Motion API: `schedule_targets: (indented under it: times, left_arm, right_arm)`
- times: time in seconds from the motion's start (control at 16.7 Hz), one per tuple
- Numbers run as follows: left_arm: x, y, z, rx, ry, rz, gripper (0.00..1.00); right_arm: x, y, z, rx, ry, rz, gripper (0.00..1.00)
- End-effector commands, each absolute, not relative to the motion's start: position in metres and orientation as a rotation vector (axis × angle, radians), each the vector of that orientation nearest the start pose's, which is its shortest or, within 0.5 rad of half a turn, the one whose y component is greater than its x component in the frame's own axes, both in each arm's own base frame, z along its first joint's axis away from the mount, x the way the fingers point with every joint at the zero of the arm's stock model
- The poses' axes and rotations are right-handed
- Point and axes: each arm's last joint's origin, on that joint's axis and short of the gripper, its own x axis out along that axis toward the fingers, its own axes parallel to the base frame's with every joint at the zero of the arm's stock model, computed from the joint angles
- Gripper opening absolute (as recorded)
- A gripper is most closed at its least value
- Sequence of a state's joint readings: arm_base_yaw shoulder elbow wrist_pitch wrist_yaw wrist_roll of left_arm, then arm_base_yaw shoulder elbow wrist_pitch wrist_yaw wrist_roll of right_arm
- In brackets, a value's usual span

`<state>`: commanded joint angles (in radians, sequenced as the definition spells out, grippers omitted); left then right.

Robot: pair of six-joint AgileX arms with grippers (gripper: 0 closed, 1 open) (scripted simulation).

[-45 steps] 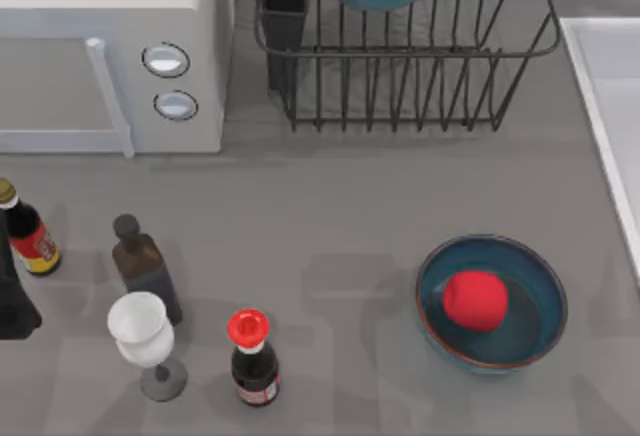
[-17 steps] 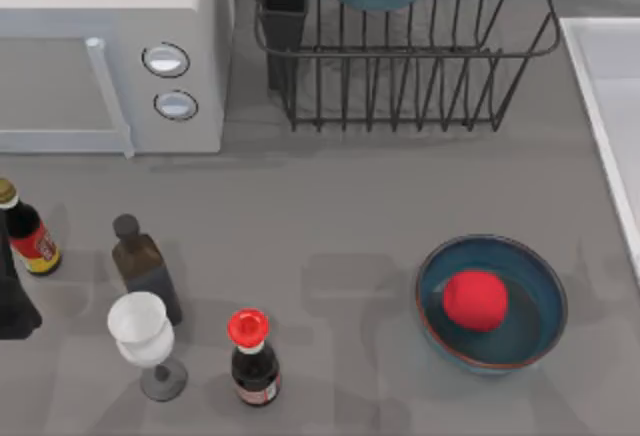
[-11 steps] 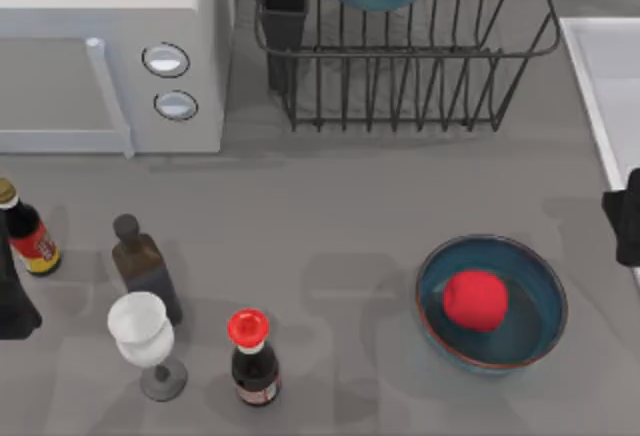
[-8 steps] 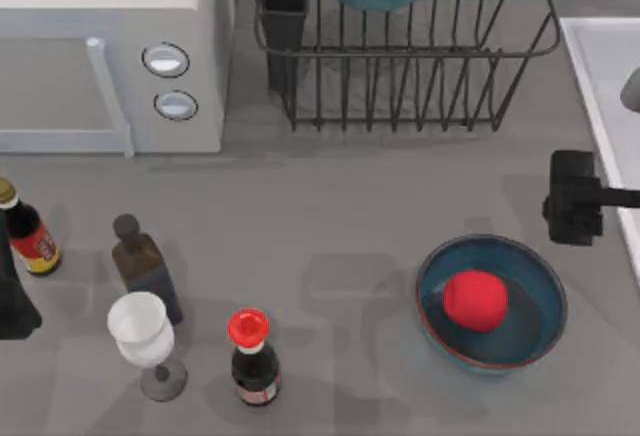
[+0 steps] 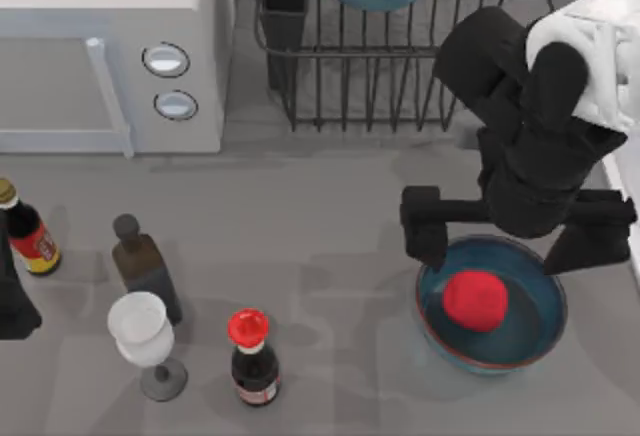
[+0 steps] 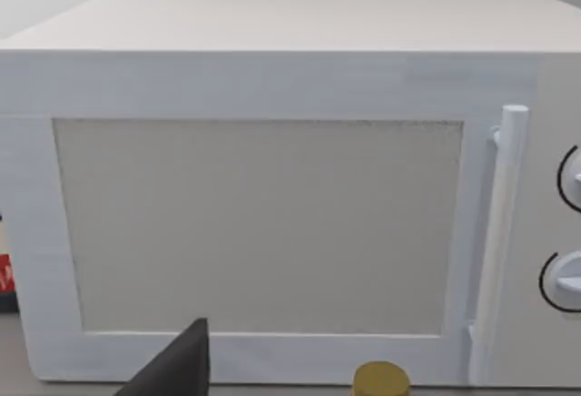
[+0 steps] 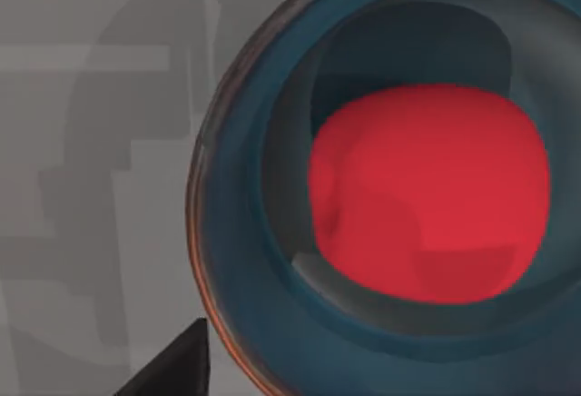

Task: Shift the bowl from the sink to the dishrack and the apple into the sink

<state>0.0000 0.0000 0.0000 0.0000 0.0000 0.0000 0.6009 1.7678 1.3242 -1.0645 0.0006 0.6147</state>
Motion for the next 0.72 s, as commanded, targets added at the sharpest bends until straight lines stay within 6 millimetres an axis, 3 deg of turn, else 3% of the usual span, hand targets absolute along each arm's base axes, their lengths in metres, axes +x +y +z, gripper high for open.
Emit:
schedule_targets:
  times: [0.18, 0.54, 0.72]
  left_arm:
    - [0.106, -0.001, 0.16, 0.0, 0.0, 0.0, 1.0]
    - [0.106, -0.001, 0.16, 0.0, 0.0, 0.0, 1.0]
    - [0.106, -0.001, 0.16, 0.0, 0.0, 0.0, 1.0]
  right_arm:
    - [0.275, 0.203, 0.2, 0.009, 1.569, -0.007, 1.0]
    - [0.276, 0.201, 0.199, 0.012, 1.57, -0.01, 1.0]
    - [0.278, 0.202, 0.178, 0.009, 1.576, -0.014, 1.0]
